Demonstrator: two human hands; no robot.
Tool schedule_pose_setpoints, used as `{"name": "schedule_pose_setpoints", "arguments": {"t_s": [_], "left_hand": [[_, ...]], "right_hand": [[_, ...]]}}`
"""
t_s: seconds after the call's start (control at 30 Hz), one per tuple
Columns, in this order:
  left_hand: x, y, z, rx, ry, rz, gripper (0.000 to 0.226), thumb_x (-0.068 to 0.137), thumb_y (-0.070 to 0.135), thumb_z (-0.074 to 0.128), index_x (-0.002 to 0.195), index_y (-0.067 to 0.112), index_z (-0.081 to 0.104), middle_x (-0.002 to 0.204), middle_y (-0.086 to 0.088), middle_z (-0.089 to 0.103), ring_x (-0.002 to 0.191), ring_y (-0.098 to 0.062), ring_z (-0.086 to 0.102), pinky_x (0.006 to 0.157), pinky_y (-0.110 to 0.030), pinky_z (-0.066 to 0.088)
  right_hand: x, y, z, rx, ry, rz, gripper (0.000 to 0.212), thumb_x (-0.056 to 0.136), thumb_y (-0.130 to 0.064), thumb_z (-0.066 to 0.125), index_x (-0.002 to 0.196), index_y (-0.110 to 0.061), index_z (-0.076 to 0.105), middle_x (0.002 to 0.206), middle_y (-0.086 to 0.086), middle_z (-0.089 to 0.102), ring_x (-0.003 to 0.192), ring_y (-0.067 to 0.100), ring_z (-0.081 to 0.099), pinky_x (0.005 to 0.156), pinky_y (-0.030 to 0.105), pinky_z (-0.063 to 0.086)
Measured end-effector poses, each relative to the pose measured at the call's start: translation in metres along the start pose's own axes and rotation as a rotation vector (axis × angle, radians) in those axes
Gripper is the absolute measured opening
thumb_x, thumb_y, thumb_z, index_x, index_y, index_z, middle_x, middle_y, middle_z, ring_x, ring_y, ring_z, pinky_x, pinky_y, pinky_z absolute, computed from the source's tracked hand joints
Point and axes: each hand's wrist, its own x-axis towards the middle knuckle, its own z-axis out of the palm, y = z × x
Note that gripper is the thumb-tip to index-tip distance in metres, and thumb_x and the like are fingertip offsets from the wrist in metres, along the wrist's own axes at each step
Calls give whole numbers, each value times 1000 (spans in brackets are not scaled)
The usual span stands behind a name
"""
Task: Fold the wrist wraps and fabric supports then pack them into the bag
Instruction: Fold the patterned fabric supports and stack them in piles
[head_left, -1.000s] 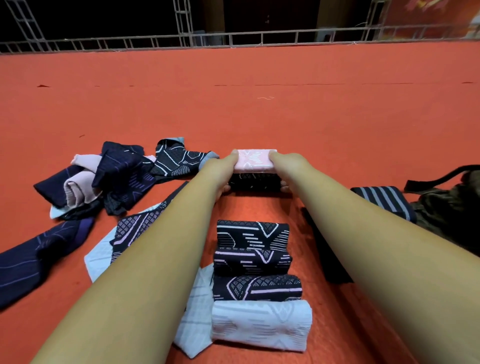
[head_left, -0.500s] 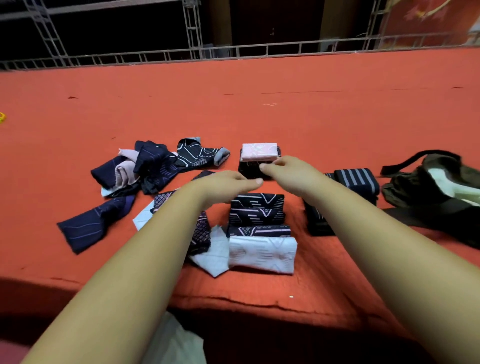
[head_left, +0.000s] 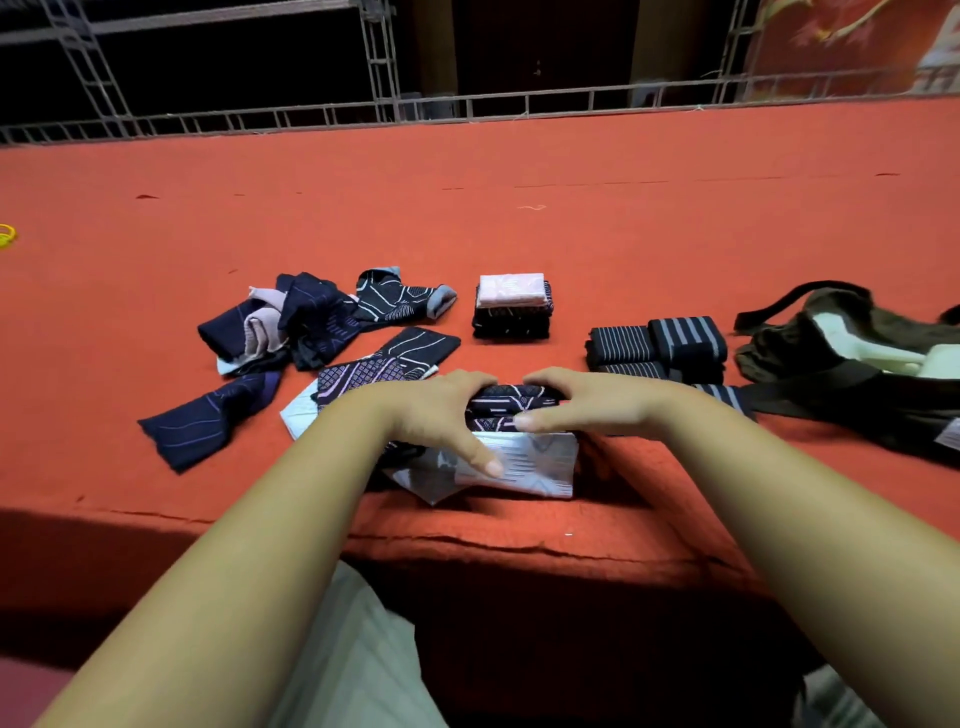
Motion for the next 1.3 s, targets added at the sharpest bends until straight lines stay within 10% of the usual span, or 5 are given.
{"name": "schedule_pose_setpoints", "arguments": {"t_s": [0.2, 0.57, 0.7, 1.1, 1.3], "left_hand": [[-4, 2, 13, 4, 160, -19, 99, 64, 44, 96, 147, 34, 43, 134, 9, 53, 120, -12, 58, 108, -36, 50], [14, -8, 8, -454, 428, -61, 63, 75, 32, 84, 131, 33, 56, 114, 0, 68, 78, -19, 68, 60, -37, 55], [43, -14, -7, -954, 468, -83, 62, 69, 33, 89, 120, 5, 70, 105, -14, 71, 89, -27, 63, 80, -44, 48], [134, -42, -39, -1200, 701, -201, 66, 65, 37, 92, 126, 24, 71, 112, -4, 80, 80, -22, 74, 65, -34, 57], [156, -57, -25, -924, 720, -335, 45, 62, 59, 79, 53, 18, 60, 60, -6, 56, 65, -26, 60, 65, -44, 53]], "right_hand": [[-3, 12, 8, -182, -3, 0, 128, 72, -45, 97, 167, -28, 14, 152, -8, 47, 136, 14, 51, 115, 27, 39], [17, 16, 7, 268, 422, -14, 52, 73, -34, 84, 122, -28, 66, 114, -2, 75, 105, 21, 74, 92, 44, 59], [34, 0, -8, 618, 454, 27, 13, 94, -21, 71, 103, -13, 74, 93, 1, 77, 84, 17, 73, 86, 41, 61], [115, -11, -44, 683, 574, 295, 38, 82, -34, 65, 112, -12, 66, 100, 12, 72, 84, 32, 76, 81, 48, 65], [132, -3, -39, 358, 665, 361, 36, 97, -28, 56, 120, -3, 68, 108, 15, 68, 96, 37, 65, 79, 34, 49]]}}
